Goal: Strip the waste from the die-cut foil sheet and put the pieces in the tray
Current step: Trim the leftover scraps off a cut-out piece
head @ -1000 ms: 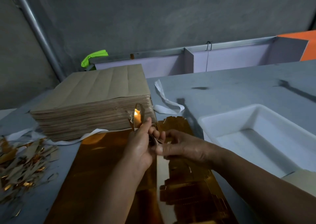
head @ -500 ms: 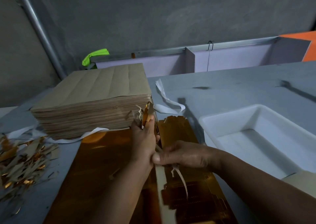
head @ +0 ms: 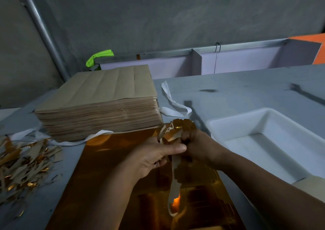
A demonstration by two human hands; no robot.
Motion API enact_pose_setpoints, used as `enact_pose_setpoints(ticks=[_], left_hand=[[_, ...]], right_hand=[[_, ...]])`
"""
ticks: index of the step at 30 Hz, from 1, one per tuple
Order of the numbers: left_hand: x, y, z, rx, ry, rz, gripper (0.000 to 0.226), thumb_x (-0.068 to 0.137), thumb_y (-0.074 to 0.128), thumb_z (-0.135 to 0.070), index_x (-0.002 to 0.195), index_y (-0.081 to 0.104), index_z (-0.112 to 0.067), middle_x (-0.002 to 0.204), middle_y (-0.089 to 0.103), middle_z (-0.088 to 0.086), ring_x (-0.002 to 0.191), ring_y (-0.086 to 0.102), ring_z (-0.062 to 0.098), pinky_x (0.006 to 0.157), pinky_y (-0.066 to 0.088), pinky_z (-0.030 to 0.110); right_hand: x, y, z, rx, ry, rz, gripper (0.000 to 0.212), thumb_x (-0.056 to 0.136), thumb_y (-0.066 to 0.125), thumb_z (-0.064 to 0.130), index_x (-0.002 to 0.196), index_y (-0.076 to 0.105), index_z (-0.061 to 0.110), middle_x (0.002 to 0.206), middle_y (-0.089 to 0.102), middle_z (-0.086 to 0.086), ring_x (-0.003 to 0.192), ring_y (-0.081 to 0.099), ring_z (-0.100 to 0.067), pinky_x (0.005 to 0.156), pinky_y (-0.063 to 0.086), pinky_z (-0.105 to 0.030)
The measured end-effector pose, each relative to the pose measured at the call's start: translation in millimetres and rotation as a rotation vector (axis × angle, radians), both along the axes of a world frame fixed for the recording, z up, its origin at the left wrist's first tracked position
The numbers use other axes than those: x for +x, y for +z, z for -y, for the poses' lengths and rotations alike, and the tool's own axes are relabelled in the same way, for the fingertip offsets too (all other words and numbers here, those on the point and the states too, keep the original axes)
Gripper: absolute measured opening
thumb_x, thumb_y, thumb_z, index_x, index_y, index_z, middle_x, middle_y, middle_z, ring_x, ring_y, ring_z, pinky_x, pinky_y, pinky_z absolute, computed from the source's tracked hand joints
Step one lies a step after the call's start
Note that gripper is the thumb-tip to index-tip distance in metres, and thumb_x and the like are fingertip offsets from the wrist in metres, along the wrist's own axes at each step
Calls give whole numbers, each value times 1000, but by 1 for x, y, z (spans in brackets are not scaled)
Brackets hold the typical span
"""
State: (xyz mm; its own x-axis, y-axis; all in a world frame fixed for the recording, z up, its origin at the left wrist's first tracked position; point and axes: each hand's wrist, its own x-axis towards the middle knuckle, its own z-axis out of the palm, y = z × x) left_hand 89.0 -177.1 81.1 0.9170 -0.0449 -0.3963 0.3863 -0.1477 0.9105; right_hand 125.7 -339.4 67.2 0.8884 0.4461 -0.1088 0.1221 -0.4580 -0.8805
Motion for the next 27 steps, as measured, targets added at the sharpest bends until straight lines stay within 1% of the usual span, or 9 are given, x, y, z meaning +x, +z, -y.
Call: enact_pose_setpoints(ticks=[3,5,8,12,15,20,21,24,27], left_hand=[[-1,-4,-3,22,-115,-15,29,68,86,-15,91,69,-19,82,74,-7,89,66,11,81,46,29],[-1,-8,-3,41,-148,-12,24,69,85,-10,85,69,-20,79,70,-6,84,63,10,77,44,28],[-2,-14,0,95,-120,16,26,71,84,-8,94,72,-11,85,67,2,84,59,14,73,44,27],[0,-15,-6,188,-113,44,15,79,79,-14,90,69,-18,79,70,-4,77,64,8,63,46,20],[2,-11,-27,239,7,39,13,83,75,-21,92,66,-19,90,69,0,89,63,16,72,44,31],[0,-2,-74,261,210,3,42,78,79,-26,115,63,-15,116,66,7,110,58,24,100,42,45],[-1,-2,-82,280,231,1,46,77,80,-26,118,62,-15,118,65,8,111,58,24,100,43,44],[-6,-8,-102,382,221,-12,29,79,78,-22,104,64,-17,106,67,5,97,60,19,74,43,33],[-14,-20,-114,501,171,-94,22,80,77,-18,95,61,-18,98,65,3,90,59,18,70,44,32]], right_hand=[[0,2,1,191,19,-108,14,88,69,4,78,69,14,76,72,-5,70,68,-19,66,59,-35],[0,2,0,282,20,-116,19,85,72,4,72,70,18,83,69,-14,80,64,-29,86,54,-55],[0,0,0,321,50,-136,25,85,72,6,67,70,23,86,66,-15,84,61,-32,92,48,-62],[0,-1,-3,377,37,-133,11,86,73,10,82,70,20,89,70,-12,83,66,-27,80,57,-47],[2,-1,-2,450,-45,-187,8,88,70,8,94,65,11,86,67,-14,78,62,-32,73,51,-42],[5,-4,0,303,-134,-198,9,90,69,19,97,67,14,100,68,-9,91,68,-25,61,55,-26],[5,-5,-1,256,-126,-178,8,91,68,20,96,67,14,99,69,-8,89,69,-24,62,55,-25],[3,-7,-1,120,-22,-162,8,92,67,22,95,68,15,91,70,-8,77,68,-18,64,54,-25],[-1,-9,0,-30,141,-185,9,93,65,22,96,69,15,92,69,-8,74,68,-16,67,55,-26]])
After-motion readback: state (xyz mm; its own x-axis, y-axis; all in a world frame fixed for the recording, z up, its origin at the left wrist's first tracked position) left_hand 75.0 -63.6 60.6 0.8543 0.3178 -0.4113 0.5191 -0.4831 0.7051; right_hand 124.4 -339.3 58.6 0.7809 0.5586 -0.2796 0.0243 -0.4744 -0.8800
